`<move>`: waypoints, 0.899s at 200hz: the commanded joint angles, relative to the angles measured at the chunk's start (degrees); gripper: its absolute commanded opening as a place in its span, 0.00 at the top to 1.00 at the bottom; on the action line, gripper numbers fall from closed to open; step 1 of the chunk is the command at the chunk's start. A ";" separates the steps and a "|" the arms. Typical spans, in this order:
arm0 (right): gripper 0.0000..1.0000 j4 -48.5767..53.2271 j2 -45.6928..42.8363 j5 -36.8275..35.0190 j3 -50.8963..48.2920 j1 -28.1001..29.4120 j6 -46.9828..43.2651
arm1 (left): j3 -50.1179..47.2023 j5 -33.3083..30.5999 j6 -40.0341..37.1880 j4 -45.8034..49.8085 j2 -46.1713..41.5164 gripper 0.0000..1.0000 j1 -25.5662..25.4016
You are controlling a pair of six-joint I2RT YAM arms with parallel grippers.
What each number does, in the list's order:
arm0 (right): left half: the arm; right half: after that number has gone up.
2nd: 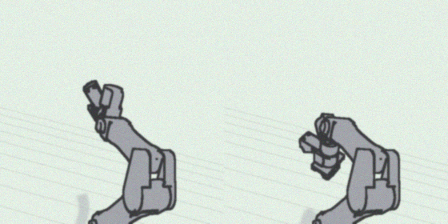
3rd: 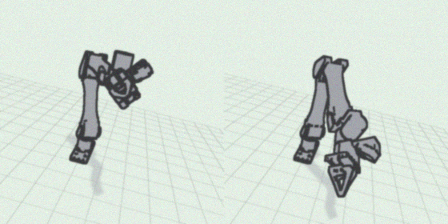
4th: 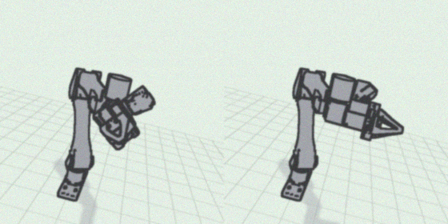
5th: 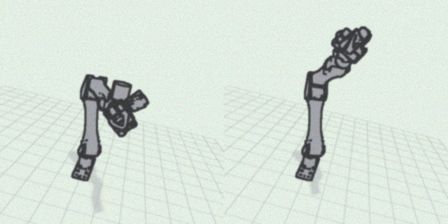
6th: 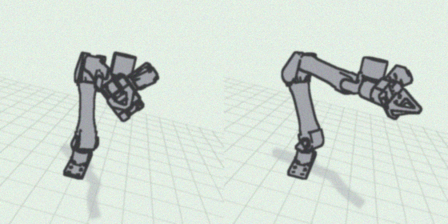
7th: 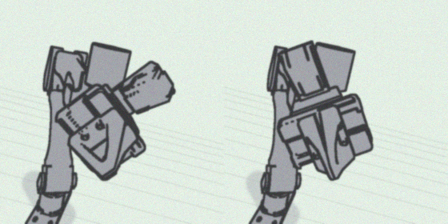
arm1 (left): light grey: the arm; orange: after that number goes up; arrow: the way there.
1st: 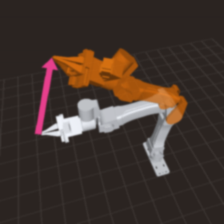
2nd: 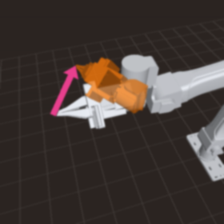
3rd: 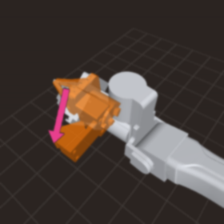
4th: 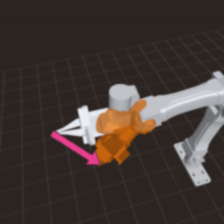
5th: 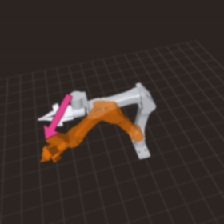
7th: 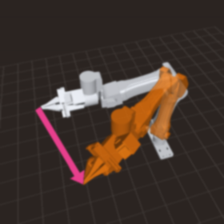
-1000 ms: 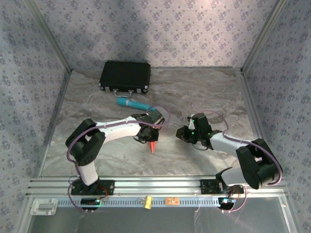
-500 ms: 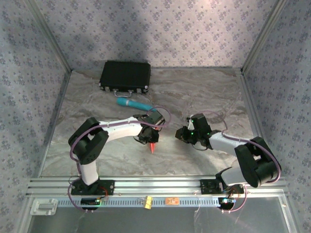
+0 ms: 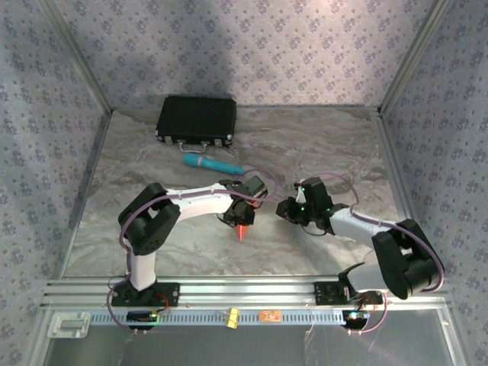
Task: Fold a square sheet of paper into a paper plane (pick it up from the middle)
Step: Turn over the paper at the center of the table.
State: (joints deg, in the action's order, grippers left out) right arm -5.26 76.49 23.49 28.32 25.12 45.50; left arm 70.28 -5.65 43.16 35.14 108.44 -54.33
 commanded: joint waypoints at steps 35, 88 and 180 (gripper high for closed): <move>0.83 3.24 -5.37 -1.46 -1.90 -2.67 -1.53 | 2.49 -0.77 2.47 3.37 4.52 0.73 -1.40; 0.82 3.67 -7.38 -0.54 -3.22 -4.40 -2.24 | 2.39 -1.51 6.15 5.36 4.83 0.65 -1.57; 0.81 4.39 -9.31 1.56 -4.50 -6.47 -3.74 | 6.62 -4.63 12.40 10.27 5.77 0.58 -3.66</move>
State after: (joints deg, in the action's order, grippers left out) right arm -2.55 68.47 23.77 24.51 19.27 43.42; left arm 76.07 -9.52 52.71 40.49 112.27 -57.19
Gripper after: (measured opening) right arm 0.185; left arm 0.414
